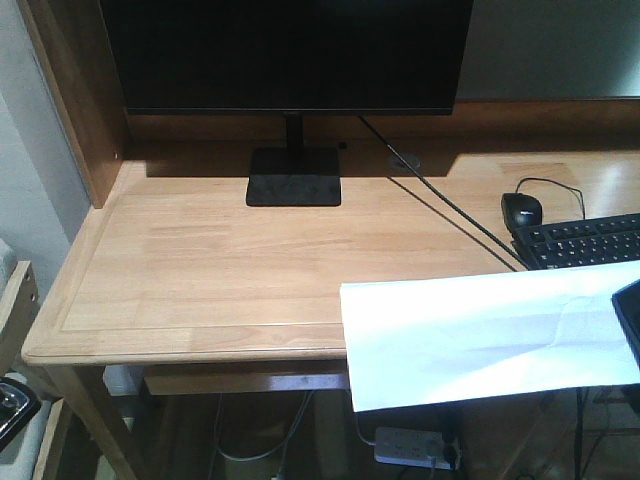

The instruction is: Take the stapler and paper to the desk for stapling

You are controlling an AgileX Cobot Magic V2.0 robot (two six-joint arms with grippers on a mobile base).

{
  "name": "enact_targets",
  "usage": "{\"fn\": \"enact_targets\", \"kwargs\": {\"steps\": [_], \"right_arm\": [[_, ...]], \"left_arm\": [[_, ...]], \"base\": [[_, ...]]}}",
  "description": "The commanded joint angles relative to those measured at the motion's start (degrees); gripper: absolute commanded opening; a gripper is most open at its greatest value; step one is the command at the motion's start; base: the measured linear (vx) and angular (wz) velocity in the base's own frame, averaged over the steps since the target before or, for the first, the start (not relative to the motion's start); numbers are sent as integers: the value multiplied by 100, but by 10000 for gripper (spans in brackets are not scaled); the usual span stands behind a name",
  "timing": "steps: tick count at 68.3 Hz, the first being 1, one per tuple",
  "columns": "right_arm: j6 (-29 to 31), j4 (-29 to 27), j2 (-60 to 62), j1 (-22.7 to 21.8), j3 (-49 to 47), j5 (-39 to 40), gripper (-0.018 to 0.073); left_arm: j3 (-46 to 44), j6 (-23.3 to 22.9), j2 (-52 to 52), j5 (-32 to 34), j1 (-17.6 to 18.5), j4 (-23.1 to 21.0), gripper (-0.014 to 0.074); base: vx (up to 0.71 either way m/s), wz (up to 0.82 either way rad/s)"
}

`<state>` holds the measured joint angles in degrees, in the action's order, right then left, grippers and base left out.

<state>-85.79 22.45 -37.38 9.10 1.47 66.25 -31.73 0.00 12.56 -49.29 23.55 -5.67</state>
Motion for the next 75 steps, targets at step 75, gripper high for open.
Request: {"fn": "enact_targets", "kwargs": {"steps": [75], "right_arm": [[87,-99,-19,-19,140,771,-1]], "left_arm": [[-173,0,52,634,29,-65,-6]], "base": [[4,1]]}}
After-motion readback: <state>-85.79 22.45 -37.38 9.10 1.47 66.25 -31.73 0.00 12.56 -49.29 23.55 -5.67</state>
